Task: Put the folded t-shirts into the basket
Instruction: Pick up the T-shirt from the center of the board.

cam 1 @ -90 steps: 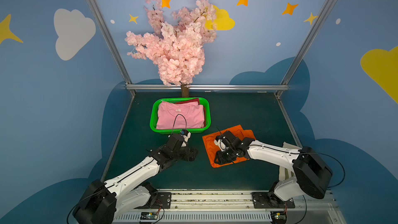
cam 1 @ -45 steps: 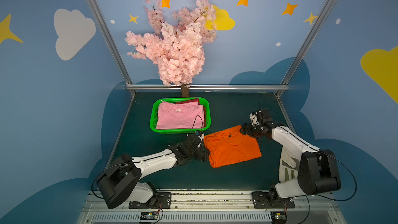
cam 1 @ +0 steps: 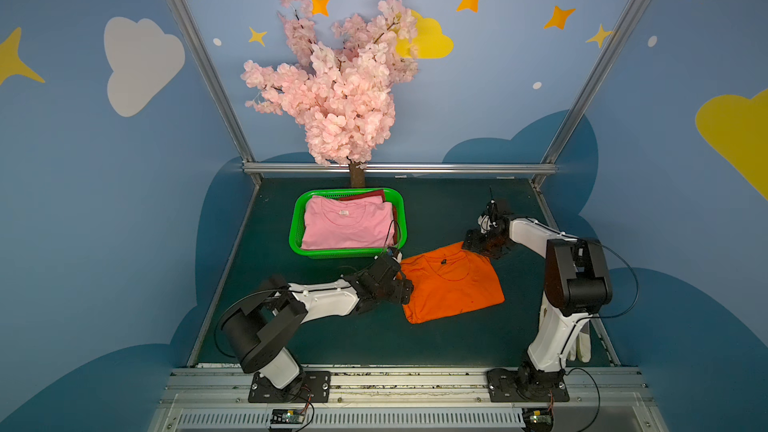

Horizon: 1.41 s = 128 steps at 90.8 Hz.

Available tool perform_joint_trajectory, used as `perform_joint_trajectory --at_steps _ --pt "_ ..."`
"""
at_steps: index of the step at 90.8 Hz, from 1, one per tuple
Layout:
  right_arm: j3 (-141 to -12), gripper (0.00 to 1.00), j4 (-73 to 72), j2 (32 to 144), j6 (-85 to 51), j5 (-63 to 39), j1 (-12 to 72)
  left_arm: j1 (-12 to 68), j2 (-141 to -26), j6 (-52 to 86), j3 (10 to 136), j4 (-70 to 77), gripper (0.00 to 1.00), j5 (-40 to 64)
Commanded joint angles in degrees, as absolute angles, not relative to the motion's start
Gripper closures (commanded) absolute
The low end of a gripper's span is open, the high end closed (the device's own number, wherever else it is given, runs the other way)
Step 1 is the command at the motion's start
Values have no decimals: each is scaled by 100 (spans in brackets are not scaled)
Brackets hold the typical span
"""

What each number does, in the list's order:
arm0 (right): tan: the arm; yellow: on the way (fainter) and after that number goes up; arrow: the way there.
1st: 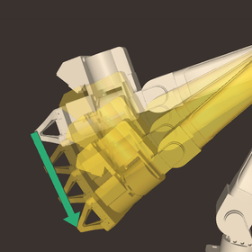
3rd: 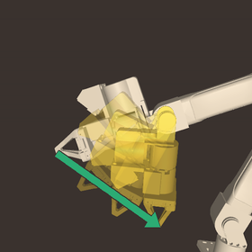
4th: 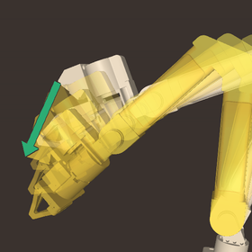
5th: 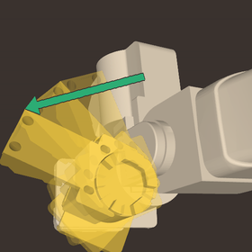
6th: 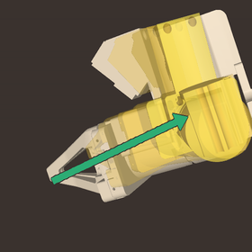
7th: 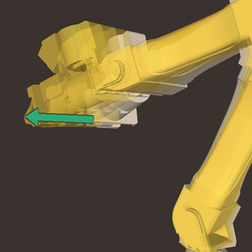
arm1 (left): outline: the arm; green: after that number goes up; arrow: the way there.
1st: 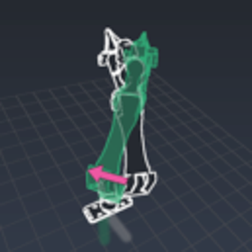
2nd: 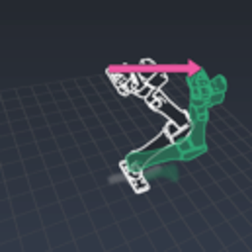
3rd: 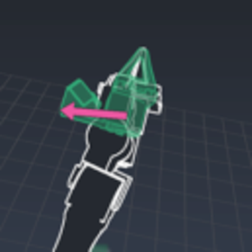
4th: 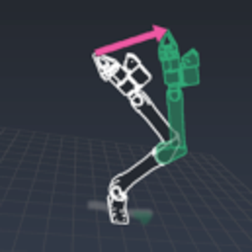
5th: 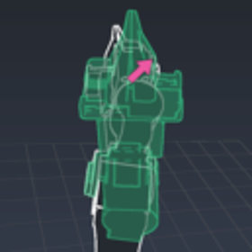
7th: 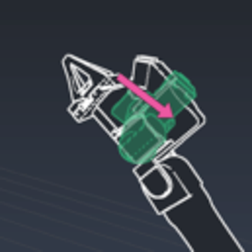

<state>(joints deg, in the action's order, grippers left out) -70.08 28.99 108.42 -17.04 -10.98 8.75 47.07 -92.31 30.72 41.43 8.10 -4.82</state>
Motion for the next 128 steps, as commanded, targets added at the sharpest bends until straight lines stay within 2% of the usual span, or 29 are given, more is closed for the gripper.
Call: perform_joint_trajectory --at_steps 1,10,27,41,52,66,80,96,128 --pt "-7045 26 3154 10936 -1588 -1234 984 4738 -9441 3155 4330 1089 12 -675" --pt "-6925 32 3125 10930 -1582 -1263 1058 4745 -9611 3156 4416 1124 12 -855" --pt "-6720 53 3010 10900 -1593 -1345 1124 4750 -9926 3043 4602 1126 14 -1104" --pt "-6540 67 2883 10813 -1615 -1445 1119 4790 -10224 3065 4695 1185 20 -1110" --pt "-6389 80 2769 10698 -1668 -1529 1116 4869 -10316 3134 4644 1304 31 -1081" --pt "-6092 92 2463 10433 -1790 -1725 1107 4954 -10282 3228 4454 1569 53 -1022" --pt "-5528 100 2016 9838 -1945 -1785 1089 5010 -10074 3318 4044 2045 77 -914" --pt "-4824 100 1363 9050 -2333 -1996 1126 5011 -9611 3328 3681 2204 96 -840" --pt "-3959 100 765 7368 -2878 -1644 1727 4801 -7583 2978 3148 1171 97 -855"
